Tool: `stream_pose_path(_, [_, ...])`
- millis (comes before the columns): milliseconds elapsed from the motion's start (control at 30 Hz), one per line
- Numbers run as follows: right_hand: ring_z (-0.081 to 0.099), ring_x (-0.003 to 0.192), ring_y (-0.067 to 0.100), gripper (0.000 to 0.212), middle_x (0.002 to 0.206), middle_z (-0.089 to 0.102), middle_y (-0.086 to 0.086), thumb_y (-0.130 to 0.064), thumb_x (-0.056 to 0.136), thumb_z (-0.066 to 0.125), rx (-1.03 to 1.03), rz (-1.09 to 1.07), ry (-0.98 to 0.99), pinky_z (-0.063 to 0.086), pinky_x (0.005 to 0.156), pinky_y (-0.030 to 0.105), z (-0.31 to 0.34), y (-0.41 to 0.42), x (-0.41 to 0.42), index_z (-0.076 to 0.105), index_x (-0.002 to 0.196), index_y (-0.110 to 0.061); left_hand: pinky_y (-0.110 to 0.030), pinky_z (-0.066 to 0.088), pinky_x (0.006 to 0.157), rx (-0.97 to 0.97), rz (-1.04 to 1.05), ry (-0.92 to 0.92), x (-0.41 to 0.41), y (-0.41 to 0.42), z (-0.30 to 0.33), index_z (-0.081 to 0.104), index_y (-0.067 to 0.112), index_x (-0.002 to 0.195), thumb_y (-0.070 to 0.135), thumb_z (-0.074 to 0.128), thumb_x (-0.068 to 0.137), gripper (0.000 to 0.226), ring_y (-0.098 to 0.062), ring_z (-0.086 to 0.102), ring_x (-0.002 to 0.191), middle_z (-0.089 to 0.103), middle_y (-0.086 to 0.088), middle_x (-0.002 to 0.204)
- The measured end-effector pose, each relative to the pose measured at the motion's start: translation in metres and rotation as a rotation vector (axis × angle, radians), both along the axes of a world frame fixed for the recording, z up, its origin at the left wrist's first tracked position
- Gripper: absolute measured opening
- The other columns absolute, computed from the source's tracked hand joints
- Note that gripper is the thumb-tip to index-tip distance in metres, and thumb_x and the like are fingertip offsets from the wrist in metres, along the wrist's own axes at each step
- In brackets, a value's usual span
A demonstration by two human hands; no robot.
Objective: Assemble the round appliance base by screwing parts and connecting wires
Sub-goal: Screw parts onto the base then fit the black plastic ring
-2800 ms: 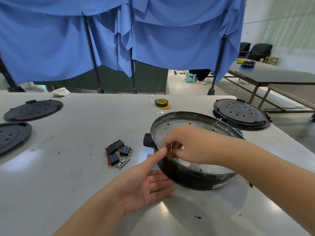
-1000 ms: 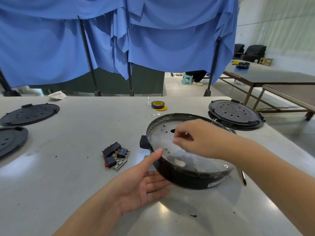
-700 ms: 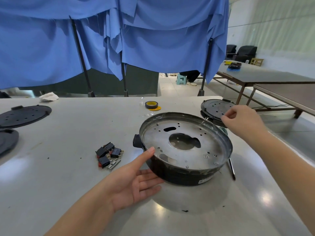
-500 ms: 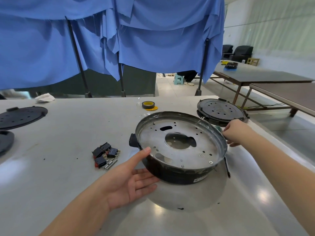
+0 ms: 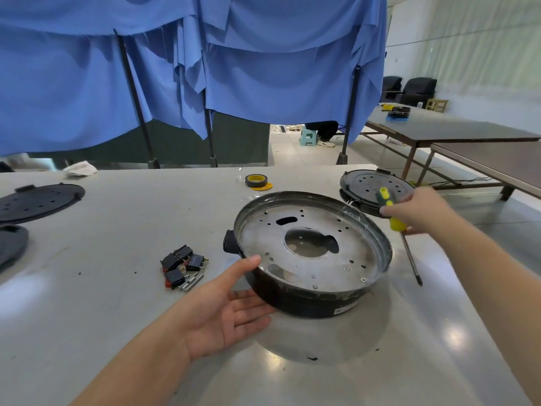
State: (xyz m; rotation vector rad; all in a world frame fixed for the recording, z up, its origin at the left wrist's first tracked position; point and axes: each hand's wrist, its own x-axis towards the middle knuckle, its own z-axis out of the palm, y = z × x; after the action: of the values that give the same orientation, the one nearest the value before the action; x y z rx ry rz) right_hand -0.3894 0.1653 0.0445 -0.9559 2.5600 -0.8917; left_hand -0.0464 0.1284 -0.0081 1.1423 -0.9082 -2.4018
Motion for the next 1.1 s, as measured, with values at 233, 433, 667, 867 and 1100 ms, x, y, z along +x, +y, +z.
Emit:
stream_pose_path(233, [0.072,0.063,0.017,0.019,0.083,0.071,0.009,-0.018,0.084,0.069,-0.676,0.194,-0.608,0.057,0.052,0.026,0.061,0.010,0.055,0.062,0.098,-0.006,-0.042,0.058,0.080,-0.006,0.006,-0.001,0.000,0.000,-0.001,0.055,-0.006,0.119,0.038,0.082,0.055,0.083,-0.029,0.071,0.097,0.071,-0.021,0.108])
stream_pose_path(433, [0.074,0.080,0.018,0.006,0.086,0.074,0.003,-0.013,0.096,0.052,-0.818,0.386,-0.753,0.060,0.066,0.032,0.049,-0.012,0.121,0.057,0.098,-0.013,-0.038,0.060,0.076,-0.015,-0.018,-0.002,0.000,-0.001,-0.002,0.056,-0.007,0.117,0.040,0.082,0.056,0.081,-0.028,0.071,0.097,0.071,-0.022,0.107])
stream_pose_path(667, [0.073,0.083,0.017,0.017,0.088,0.072,0.000,-0.012,0.100,0.042,-0.885,0.489,-0.761,0.060,0.073,0.032,0.030,-0.030,0.151,0.056,0.097,-0.021,-0.033,0.060,0.073,-0.017,-0.035,0.006,0.000,-0.002,-0.004,0.056,-0.005,0.118,0.044,0.082,0.057,0.082,-0.026,0.071,0.098,0.071,-0.020,0.108])
stream_pose_path(867, [0.072,0.086,0.019,0.022,0.088,0.071,0.001,-0.008,0.102,0.037,-0.918,0.583,-0.727,0.059,0.075,0.030,0.024,-0.030,0.157,0.057,0.100,-0.019,-0.033,0.060,0.075,-0.011,-0.050,0.016,0.001,-0.003,-0.005,0.058,-0.004,0.117,0.045,0.082,0.057,0.080,-0.025,0.071,0.099,0.071,-0.019,0.109])
stream_pose_path(1100, [0.072,0.087,0.016,0.023,0.090,0.071,0.000,-0.010,0.102,0.036,-0.885,0.630,-0.711,0.058,0.072,0.026,0.021,-0.031,0.159,0.056,0.100,-0.022,-0.031,0.060,0.072,-0.011,-0.048,0.011,0.000,-0.002,-0.004,0.061,-0.003,0.115,0.044,0.080,0.059,0.076,-0.024,0.071,0.098,0.071,-0.018,0.109])
